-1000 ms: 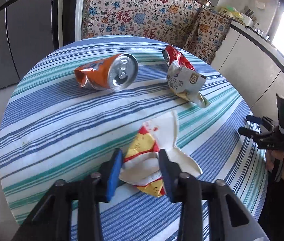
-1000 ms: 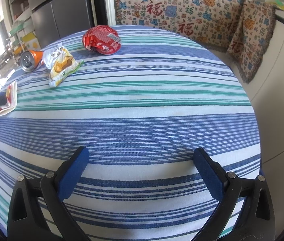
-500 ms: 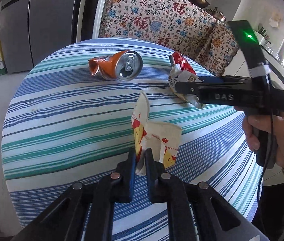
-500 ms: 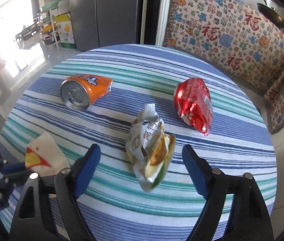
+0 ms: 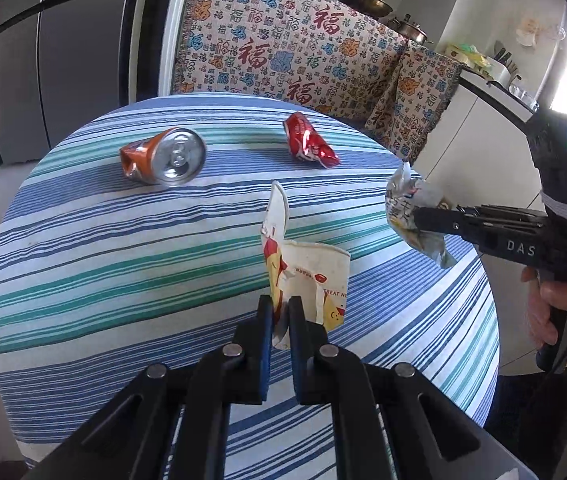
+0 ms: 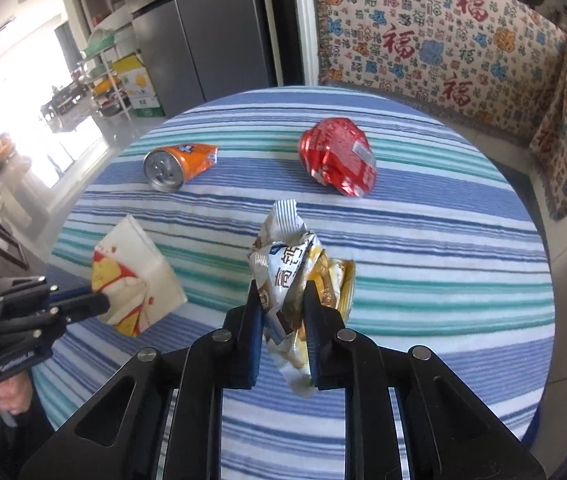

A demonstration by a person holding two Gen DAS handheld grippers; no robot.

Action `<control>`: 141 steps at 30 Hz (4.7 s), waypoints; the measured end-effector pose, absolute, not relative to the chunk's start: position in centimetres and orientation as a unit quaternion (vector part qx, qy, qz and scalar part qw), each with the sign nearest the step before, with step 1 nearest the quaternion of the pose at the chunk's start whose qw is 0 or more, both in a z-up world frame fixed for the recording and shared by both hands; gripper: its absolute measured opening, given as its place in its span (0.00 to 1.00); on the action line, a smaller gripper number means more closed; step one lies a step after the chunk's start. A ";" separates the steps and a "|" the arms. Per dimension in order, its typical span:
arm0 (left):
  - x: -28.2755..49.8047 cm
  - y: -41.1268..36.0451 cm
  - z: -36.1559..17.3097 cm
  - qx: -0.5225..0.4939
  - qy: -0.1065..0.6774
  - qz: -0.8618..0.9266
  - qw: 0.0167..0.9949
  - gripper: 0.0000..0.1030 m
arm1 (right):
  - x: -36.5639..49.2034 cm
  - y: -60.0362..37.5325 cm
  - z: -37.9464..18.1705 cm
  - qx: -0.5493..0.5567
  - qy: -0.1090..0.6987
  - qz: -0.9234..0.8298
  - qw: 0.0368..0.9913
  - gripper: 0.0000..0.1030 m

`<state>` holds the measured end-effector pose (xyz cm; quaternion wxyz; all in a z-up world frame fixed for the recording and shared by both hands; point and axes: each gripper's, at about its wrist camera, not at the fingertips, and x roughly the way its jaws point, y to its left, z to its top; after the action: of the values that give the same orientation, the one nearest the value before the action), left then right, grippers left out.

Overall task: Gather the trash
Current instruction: 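Carry both chip bags over the blue wastebasket, then open both tools to drop the chip bags into the wastebasket, then move both tools back to the table toward the two cans, then grasp the orange Fanta can with the left tool while the right tool grasps the red Coke can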

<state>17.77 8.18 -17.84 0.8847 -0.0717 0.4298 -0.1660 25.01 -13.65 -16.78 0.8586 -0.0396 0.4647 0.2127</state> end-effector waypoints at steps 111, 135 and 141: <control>21.0 1.1 -21.6 0.047 0.441 -0.040 0.895 0.61 | 21.1 -21.0 -21.0 -0.060 0.418 0.119 0.899 0.92; 30.1 11.3 -15.2 -0.068 0.385 -0.037 0.920 0.71 | 21.9 -20.2 -21.6 -0.060 0.440 0.142 0.885 0.93; 32.1 11.3 -16.8 -0.040 0.397 -0.015 0.917 0.71 | 24.8 -19.8 -19.4 -0.040 0.422 0.143 0.894 0.93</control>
<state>32.06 11.30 -16.80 0.9168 -0.0405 0.3970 -0.0152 24.76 -19.77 -19.36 0.8942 -0.0399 0.4222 0.1433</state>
